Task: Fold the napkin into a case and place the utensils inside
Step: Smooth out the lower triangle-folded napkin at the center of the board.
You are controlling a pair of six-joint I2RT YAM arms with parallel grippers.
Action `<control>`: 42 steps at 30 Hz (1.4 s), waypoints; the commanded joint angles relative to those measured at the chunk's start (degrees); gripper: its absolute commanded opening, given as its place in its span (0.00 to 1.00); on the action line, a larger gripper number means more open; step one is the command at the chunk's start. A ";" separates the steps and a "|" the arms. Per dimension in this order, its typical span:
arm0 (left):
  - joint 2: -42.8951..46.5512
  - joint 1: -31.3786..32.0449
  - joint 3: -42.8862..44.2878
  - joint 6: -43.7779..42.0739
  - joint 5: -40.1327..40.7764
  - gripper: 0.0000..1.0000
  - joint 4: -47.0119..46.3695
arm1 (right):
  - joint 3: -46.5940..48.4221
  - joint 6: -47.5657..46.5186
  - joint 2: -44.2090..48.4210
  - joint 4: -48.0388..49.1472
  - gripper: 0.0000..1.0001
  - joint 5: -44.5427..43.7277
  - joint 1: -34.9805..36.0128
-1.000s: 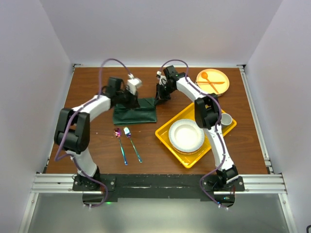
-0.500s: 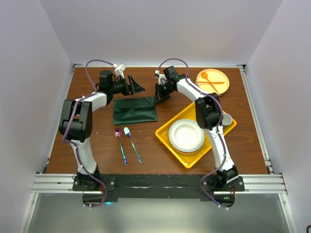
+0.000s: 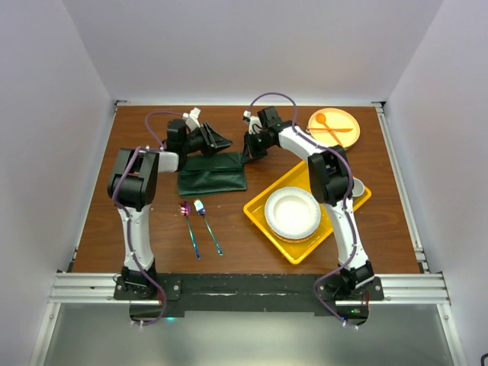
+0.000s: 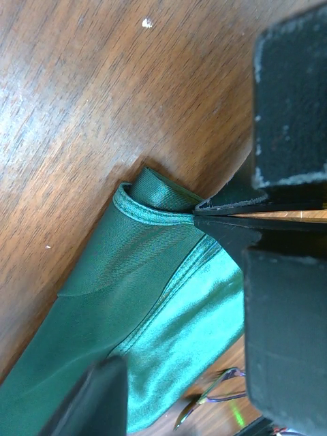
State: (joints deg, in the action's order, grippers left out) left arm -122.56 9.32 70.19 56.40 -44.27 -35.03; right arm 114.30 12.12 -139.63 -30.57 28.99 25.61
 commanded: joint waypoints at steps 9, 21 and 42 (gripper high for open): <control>-5.66 2.10 2.93 -2.52 4.54 0.30 5.57 | -4.26 -2.62 1.99 1.21 0.00 -3.07 0.59; -8.40 2.10 3.73 -13.42 9.82 0.11 23.34 | 2.23 -3.08 6.83 1.13 0.18 4.48 -2.40; -9.19 2.19 5.13 -16.85 11.49 0.00 27.38 | 0.49 18.47 -0.29 14.23 0.14 9.86 -2.75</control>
State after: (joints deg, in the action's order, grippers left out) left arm -129.25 11.66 76.69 43.66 -38.76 -16.82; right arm 116.62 28.53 -139.87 -15.84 38.70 22.61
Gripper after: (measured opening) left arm 0.016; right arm 0.172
